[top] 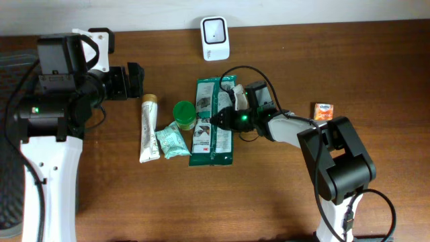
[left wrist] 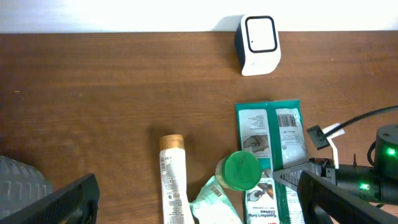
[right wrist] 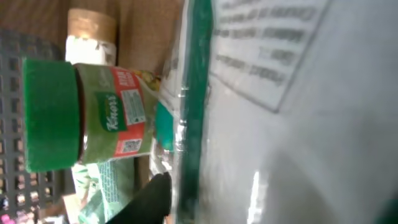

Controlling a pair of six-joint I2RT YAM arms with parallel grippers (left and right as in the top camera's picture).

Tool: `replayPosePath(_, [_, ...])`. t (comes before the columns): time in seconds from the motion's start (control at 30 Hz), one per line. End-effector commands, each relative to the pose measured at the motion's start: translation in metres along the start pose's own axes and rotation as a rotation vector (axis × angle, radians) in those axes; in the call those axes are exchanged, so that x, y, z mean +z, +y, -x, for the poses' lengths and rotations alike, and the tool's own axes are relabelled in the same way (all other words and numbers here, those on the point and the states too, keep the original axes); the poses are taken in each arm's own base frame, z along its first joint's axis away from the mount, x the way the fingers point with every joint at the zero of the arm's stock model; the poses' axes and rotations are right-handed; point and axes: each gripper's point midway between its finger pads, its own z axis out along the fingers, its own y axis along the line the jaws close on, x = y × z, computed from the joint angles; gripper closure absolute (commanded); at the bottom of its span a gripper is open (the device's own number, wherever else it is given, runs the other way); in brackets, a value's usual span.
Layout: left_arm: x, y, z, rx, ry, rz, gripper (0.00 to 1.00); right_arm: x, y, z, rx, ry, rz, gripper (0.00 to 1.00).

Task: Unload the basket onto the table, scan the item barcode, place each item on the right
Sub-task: 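Reach the right gripper to the green 3M package and grasp its edge, then lift the 3M package and hold it up to the scanner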

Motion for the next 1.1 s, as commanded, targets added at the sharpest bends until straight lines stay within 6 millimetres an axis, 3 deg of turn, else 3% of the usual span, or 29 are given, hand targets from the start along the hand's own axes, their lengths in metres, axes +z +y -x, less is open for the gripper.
replayPosePath(0.0, [-0.007,0.002,0.006,0.012,-0.025,0.009,0.01,-0.004,-0.011,0.002,0.005,-0.001,-0.001,0.81])
replayPosePath(0.17, [-0.007,0.002,0.006,0.012,-0.025,0.009,0.01,-0.027,0.000,0.015,-0.026,0.001,0.145,0.85])
replayPosePath(0.27, [-0.007,0.002,0.006,0.012,-0.025,0.009,0.01,-0.037,0.000,0.017,-0.052,0.009,0.198,0.96])
replayPosePath(0.47, [-0.007,0.002,0.006,0.012,-0.025,0.009,0.01,-0.047,0.017,0.016,-0.080,0.025,0.267,0.96])
replayPosePath(0.87, [-0.007,0.002,0.006,0.012,-0.025,0.009,0.01,-0.125,0.109,0.048,-0.282,-0.079,0.250,0.96])
replayPosePath(0.97, [-0.007,0.002,0.006,0.012,-0.025,0.009,0.01,-0.158,0.144,0.052,-0.344,-0.100,0.230,0.96])
replayPosePath(1.07, [-0.007,0.002,0.006,0.012,-0.025,0.009,0.01,-0.185,0.185,0.051,-0.419,-0.110,0.329,0.96])
